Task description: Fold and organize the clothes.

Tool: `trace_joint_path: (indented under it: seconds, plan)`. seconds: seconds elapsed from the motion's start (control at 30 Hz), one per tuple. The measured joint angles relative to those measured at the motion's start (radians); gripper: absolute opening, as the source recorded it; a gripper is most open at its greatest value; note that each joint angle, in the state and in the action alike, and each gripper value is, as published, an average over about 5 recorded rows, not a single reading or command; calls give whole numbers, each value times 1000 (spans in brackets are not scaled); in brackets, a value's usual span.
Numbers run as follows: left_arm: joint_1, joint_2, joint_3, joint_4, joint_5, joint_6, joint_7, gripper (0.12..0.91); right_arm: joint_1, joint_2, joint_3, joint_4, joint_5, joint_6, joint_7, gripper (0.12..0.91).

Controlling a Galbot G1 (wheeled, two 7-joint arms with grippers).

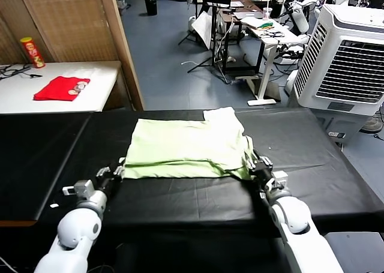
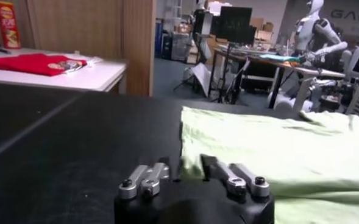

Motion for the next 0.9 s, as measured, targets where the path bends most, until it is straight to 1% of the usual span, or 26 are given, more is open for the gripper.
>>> trace_joint_path:
  seconds: [0.03,0.1,0.13,0.23,0.33,0.43,0.47,0.53,0.57,0.6,0.67,0.7,0.83,0.9]
  plan:
    - [9,1,-2,-6,-6,2,3,740,-13,-1,1,4,-3,2,-2,798]
    - [28,4,-7,-17,-22,6,10,783,-33,0,2,8,-8,4,-4,786]
    - [37,5,-8,-21,-29,8,13,790,-40,1,1,9,-11,5,-5,777]
    - [58,6,-10,-25,-47,13,25,797,-51,5,-3,6,-21,6,-8,705]
    - [65,4,-9,-20,-66,18,36,798,-52,10,-9,-5,-37,11,-11,600]
    - [63,1,-8,-6,-86,23,44,791,-50,13,-15,-18,-47,10,-13,449]
    - [62,0,-7,-2,-90,24,46,774,-50,13,-16,-22,-47,8,-13,382]
    - [60,-1,-7,8,-95,24,50,706,-51,13,-17,-29,-43,3,-11,282]
    - [60,-1,-7,13,-96,23,50,658,-52,13,-17,-31,-38,-1,-8,224]
    - [59,-1,-7,17,-97,23,51,594,-54,13,-16,-31,-30,-6,-3,182]
    - [58,-1,-7,23,-98,23,52,494,-59,10,-13,-25,-10,-21,7,132]
    - [59,-1,-7,26,-98,24,52,427,-62,7,-10,-20,0,-29,11,123]
    - [67,3,-5,20,-91,27,55,210,-79,-16,5,17,42,-76,27,122]
    - [76,9,-2,9,-74,28,52,147,-92,-32,15,46,73,-113,44,122]
